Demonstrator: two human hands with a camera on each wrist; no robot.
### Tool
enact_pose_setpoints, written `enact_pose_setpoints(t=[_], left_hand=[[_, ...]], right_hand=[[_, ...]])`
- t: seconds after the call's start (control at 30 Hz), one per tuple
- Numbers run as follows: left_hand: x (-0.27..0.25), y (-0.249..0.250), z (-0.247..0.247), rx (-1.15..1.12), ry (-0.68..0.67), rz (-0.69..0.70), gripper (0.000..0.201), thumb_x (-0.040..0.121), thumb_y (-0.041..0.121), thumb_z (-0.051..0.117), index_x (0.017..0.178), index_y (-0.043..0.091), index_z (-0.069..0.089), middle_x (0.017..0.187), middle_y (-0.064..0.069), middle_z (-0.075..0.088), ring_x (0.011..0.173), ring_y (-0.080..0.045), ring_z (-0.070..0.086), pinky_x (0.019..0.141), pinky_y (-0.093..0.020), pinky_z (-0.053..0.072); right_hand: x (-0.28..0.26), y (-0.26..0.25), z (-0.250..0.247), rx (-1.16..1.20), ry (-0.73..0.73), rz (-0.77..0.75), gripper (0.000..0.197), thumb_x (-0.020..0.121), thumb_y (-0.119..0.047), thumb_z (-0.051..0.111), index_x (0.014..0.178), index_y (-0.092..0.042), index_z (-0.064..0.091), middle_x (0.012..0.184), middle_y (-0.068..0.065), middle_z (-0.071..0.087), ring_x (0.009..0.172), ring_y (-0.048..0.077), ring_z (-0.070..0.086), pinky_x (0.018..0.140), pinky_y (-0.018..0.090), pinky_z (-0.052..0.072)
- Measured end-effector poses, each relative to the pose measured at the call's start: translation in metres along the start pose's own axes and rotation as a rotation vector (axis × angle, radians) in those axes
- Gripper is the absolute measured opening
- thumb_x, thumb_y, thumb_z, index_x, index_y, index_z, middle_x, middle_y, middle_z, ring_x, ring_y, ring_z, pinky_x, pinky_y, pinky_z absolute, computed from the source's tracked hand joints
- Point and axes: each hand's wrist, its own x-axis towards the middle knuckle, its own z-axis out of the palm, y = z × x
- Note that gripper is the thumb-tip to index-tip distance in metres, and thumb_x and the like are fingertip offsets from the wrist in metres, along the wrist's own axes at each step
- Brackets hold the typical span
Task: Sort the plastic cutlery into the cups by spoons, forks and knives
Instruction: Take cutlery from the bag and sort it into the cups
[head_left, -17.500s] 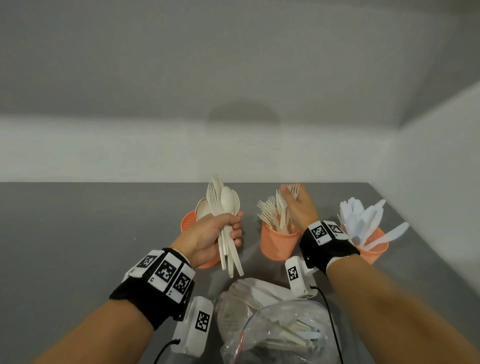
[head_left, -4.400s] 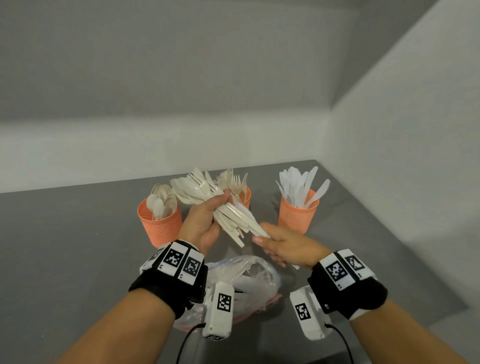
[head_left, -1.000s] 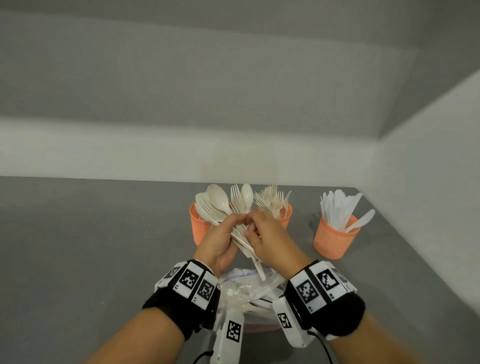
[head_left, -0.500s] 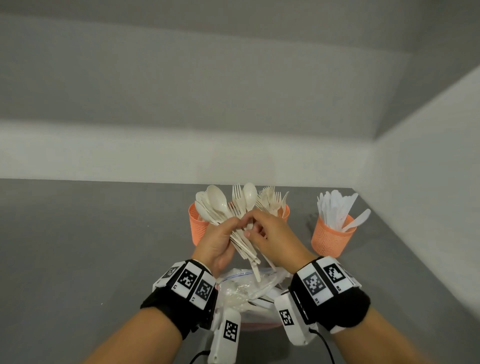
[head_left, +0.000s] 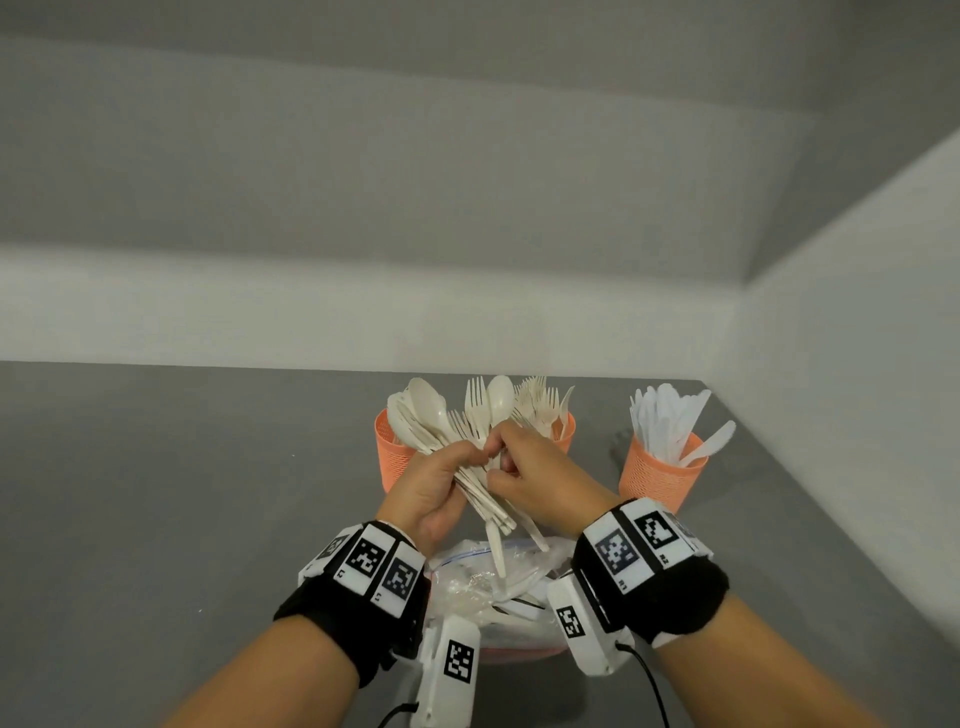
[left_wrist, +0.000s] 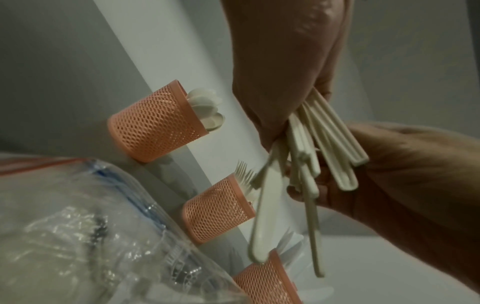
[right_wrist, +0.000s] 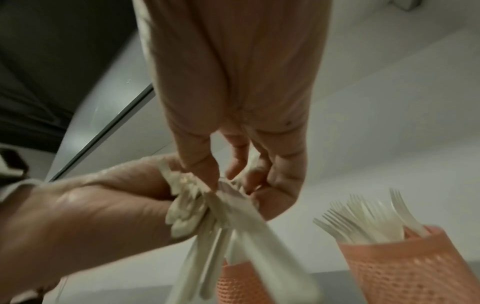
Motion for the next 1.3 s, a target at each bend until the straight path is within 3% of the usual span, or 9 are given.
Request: enact_pose_setpoints(t=[0.1,0.3,0.5,0.63,0.8,1.07,1.13,1.2,1.3], left_hand=[[-0.002,0.003,-0.003,-0.034,-0.016,0.002,0.033,0.078,-0.017,0.039,0.088,0.003,0.064,0.08,-0.012,0.07,0.075,-0.023,0.069,0.08,-0.041,0.053],[0.001,0.004,-0.001,-0.084,-0.02,0.007,0.027,0.083,-0.007,0.051,0.07,0.005,0.073,0.073,-0.008,0.072,0.071,-0.017,0.071,0.07,-0.028,0.058],[0.0,0.006,0.004,-0.098,-0.065,0.023,0.025,0.084,-0.006,0.051,0.082,0.006,0.072,0.084,-0.01,0.072,0.079,-0.02,0.07,0.078,-0.031,0.056],[-0.003,0.006,0.004,-0.097,-0.084,-0.017,0.022,0.086,-0.002,0.047,0.088,0.004,0.068,0.082,-0.01,0.071,0.077,-0.019,0.07,0.077,-0.03,0.056],[-0.006,0.004,0.009,-0.065,-0.139,-0.049,0.024,0.093,0.017,0.048,0.092,0.002,0.068,0.09,-0.013,0.073,0.086,-0.02,0.071,0.079,-0.03,0.057],[-0.006,0.002,0.012,-0.05,-0.214,-0.08,0.03,0.088,0.026,0.048,0.105,0.007,0.064,0.099,-0.012,0.073,0.096,-0.02,0.069,0.082,-0.029,0.057],[-0.005,0.003,0.013,-0.111,-0.216,-0.055,0.027,0.092,0.024,0.043,0.109,0.017,0.062,0.098,-0.007,0.074,0.094,-0.017,0.07,0.08,-0.029,0.057],[-0.002,0.006,0.014,-0.174,-0.19,-0.032,0.025,0.094,0.021,0.042,0.11,0.019,0.061,0.094,-0.007,0.074,0.087,-0.019,0.071,0.075,-0.032,0.059],[0.002,0.009,0.014,-0.167,-0.156,0.0,0.035,0.096,0.018,0.042,0.078,0.013,0.072,0.072,-0.004,0.073,0.069,-0.017,0.071,0.062,-0.031,0.059]], right_hand=[[-0.001,0.001,-0.001,0.15,-0.038,0.033,0.015,0.093,-0.011,0.046,0.104,-0.02,0.041,0.066,-0.004,0.046,0.054,0.007,0.044,0.056,0.016,0.04],[0.0,-0.001,0.007,0.103,0.057,-0.028,0.022,0.095,-0.009,0.034,0.117,-0.01,0.04,0.066,-0.003,0.047,0.057,0.01,0.043,0.063,0.03,0.037],[0.0,0.001,0.017,0.227,0.306,-0.06,0.019,0.096,-0.018,0.044,0.113,-0.011,0.04,0.065,-0.008,0.04,0.058,0.004,0.041,0.059,0.016,0.036],[-0.003,-0.002,0.012,0.259,0.187,-0.072,0.022,0.096,-0.019,0.044,0.118,-0.021,0.046,0.083,-0.023,0.044,0.075,-0.01,0.045,0.069,-0.001,0.037],[0.001,0.001,0.009,0.465,0.11,0.113,0.019,0.094,-0.024,0.048,0.089,-0.009,0.057,0.077,0.001,0.058,0.073,0.012,0.055,0.072,0.026,0.044],[0.005,0.011,0.013,0.695,-0.01,0.223,0.024,0.088,-0.039,0.051,0.104,-0.027,0.065,0.115,0.001,0.067,0.109,0.014,0.062,0.101,0.036,0.047],[0.004,0.011,0.013,0.719,0.016,0.181,0.024,0.093,-0.032,0.048,0.11,-0.021,0.063,0.114,0.005,0.068,0.106,0.015,0.064,0.098,0.033,0.049],[0.004,0.012,0.013,0.715,0.076,0.14,0.028,0.096,-0.028,0.044,0.113,-0.013,0.061,0.097,0.005,0.068,0.085,0.014,0.065,0.074,0.024,0.053],[0.004,0.018,0.015,0.729,0.156,0.171,0.027,0.096,-0.033,0.045,0.113,-0.017,0.058,0.076,-0.004,0.059,0.062,0.007,0.053,0.044,0.016,0.039]])
